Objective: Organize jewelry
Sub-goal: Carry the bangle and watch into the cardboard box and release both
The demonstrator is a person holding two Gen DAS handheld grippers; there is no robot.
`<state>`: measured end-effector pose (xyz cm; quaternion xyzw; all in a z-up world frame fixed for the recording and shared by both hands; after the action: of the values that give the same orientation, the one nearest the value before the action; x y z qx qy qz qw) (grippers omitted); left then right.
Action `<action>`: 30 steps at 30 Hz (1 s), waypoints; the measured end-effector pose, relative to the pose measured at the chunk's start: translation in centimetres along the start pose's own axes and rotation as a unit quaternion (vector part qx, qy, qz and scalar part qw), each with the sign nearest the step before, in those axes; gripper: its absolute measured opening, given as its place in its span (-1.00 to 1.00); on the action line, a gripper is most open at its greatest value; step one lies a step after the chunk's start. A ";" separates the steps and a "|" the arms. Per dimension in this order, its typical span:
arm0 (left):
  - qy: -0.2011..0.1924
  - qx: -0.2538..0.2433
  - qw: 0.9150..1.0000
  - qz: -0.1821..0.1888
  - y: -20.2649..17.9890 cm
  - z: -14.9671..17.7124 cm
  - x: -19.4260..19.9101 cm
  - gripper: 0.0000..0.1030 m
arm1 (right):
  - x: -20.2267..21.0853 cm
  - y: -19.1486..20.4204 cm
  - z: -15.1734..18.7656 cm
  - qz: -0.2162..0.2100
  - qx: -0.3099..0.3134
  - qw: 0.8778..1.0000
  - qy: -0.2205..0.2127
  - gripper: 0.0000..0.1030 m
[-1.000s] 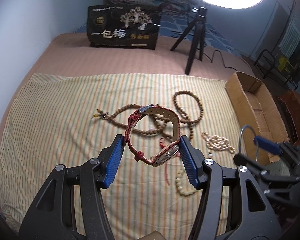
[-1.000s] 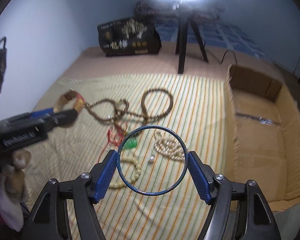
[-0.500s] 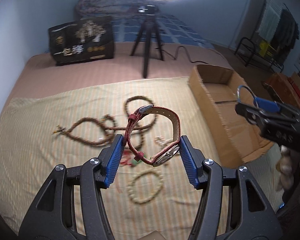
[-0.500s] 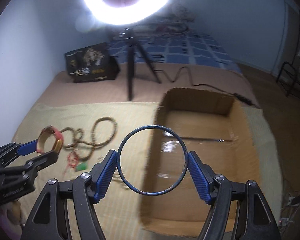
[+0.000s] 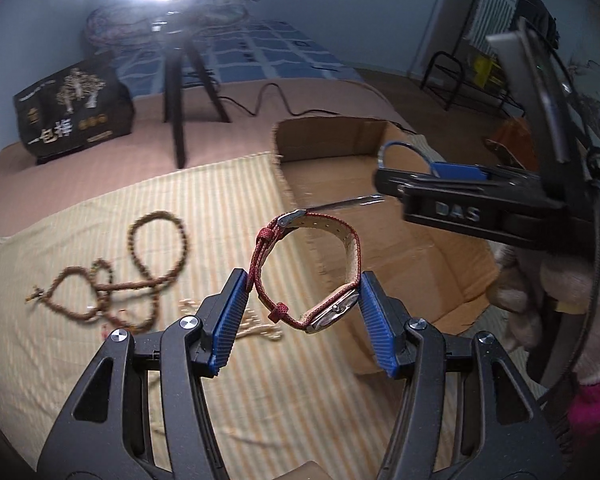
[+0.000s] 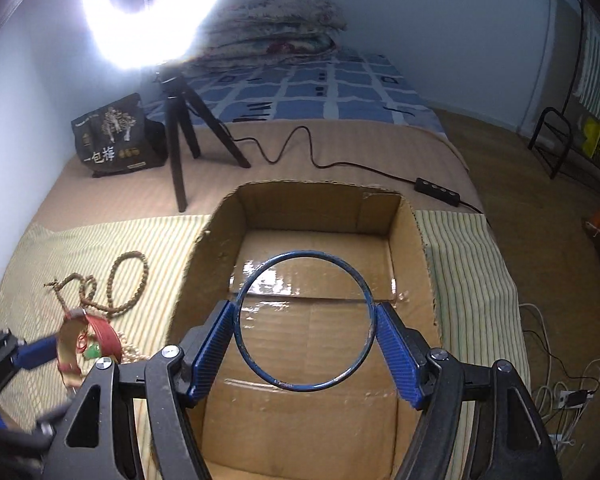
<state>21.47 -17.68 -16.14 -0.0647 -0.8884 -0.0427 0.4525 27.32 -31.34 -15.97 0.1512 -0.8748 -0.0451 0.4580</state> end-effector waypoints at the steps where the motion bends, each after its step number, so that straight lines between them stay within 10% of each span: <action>1: 0.004 -0.001 1.000 0.005 -0.5 0.0 -0.2 0.13 | -0.1 -0.3 0.0 0.000 -0.002 1.000 0.001 0.42; 30: 0.027 -0.008 0.999 0.038 -4.3 0.4 -2.9 0.23 | -3.0 -3.9 1.1 0.002 -0.046 0.998 0.034 0.43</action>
<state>22.21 -22.15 -18.79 -0.1012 -0.8724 -0.0346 0.4769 28.93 -34.23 -19.80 0.1295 -0.8563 -0.0788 0.4938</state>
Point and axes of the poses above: each gripper's, at about its wrist camera, not at the fingertips, and x roughly against the way its jaws point, y to its left, z to its underside, the point moved 8 cm from there along -x, roughly the way its jaws point, and after that the axes turned 13 degrees about -z, right-handed, at the moved point
